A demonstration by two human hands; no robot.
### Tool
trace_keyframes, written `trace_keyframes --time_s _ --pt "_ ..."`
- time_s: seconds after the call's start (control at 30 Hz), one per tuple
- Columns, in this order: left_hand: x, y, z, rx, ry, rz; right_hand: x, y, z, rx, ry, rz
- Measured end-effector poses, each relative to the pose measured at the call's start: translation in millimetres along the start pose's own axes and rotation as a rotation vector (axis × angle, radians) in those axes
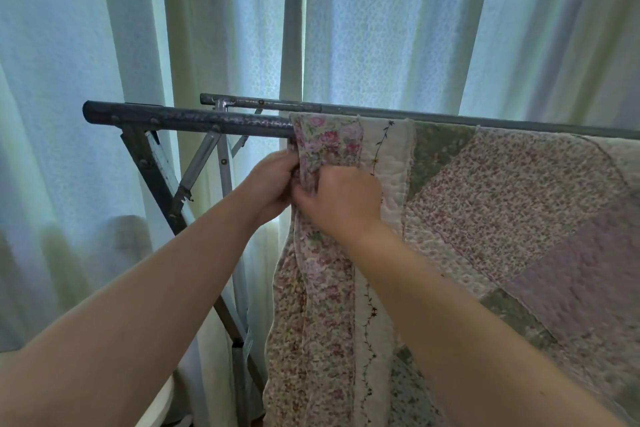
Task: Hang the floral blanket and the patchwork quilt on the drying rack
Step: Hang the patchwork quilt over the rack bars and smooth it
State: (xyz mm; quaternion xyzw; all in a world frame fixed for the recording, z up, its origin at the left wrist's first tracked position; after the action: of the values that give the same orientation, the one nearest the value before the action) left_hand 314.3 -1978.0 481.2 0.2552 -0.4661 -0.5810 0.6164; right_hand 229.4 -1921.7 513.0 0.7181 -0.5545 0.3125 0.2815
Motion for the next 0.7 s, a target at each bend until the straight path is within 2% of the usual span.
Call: trace_keyframes --time_s 0.1,0.23,0.4,0.5,0.63,0.7 --pt "-5 2 1 0.015 -0.092 -0.087 -2 -6 1 0.077 -0.076 0.001" --pt "-11 3 -1 0.237 -0.165 -0.162 -3 -19 -8 0.387 -0.086 0.005" --pt "-12 -9 -3 -0.037 -0.156 -0.278 -2 -27 7 0.437 -0.122 -0.006" --pt "-13 -9 0 -0.177 -0.188 -0.284 -9 -22 15 0.438 -0.094 -0.042" --pt "-17 -6 3 -0.263 -0.271 -0.269 -15 -21 18 0.533 -0.076 -0.112" --pt "-15 -8 1 -0.179 -0.28 -0.199 -18 -20 19 0.549 -0.078 -0.158"
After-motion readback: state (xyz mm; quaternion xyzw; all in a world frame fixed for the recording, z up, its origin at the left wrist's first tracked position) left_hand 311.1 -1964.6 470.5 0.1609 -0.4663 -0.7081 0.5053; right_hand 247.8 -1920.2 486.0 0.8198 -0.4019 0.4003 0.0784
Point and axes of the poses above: each hand's wrist, its own x-axis towards the middle knuckle, its own z-axis out of the palm, y = z × x, the point moved 8 cm from there along x, towards the middle knuckle, and after that the axes turned 15 degrees about -x, right-handed, at the moved point
